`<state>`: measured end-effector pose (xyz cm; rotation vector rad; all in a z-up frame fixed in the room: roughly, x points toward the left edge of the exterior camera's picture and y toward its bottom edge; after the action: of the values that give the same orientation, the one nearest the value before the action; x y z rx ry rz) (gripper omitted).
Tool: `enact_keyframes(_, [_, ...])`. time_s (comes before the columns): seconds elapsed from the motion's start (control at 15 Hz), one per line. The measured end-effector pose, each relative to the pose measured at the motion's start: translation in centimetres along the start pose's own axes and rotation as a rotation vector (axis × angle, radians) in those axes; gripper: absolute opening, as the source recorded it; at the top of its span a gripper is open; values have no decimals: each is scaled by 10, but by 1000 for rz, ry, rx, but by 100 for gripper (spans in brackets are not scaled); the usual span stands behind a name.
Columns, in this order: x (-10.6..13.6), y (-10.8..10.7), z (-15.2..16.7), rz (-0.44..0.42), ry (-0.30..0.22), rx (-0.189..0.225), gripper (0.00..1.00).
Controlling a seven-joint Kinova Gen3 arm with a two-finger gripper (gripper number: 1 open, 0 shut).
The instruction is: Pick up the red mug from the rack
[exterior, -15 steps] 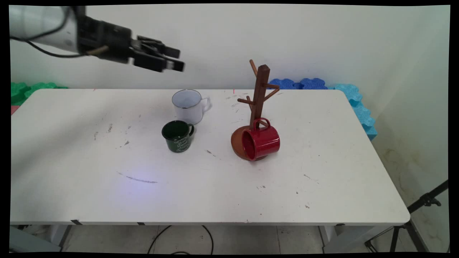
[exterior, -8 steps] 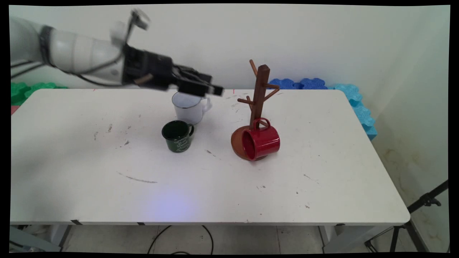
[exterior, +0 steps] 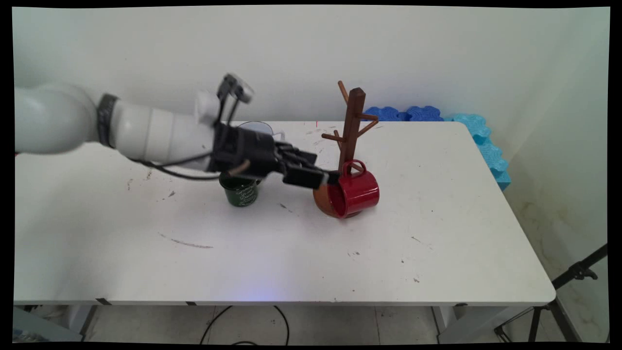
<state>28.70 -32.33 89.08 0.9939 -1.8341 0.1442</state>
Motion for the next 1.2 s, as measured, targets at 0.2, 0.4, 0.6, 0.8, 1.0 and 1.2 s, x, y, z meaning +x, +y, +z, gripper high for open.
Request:
enact_keyframes(0.2, [-16,5,15,-28,-26,30,100])
enact_keyframes(0.4, [-32,6,32,-60,-54,64,100])
enact_keyframes(0.6, [-44,5,50,-81,-74,86,100])
enact_keyframes(0.8, [-51,4,66,-93,-81,96,100])
enact_keyframes(1.0, [-55,1,86,-104,-75,102,100])
enact_keyframes(1.2, [-55,-2,105,-112,-59,102,100])
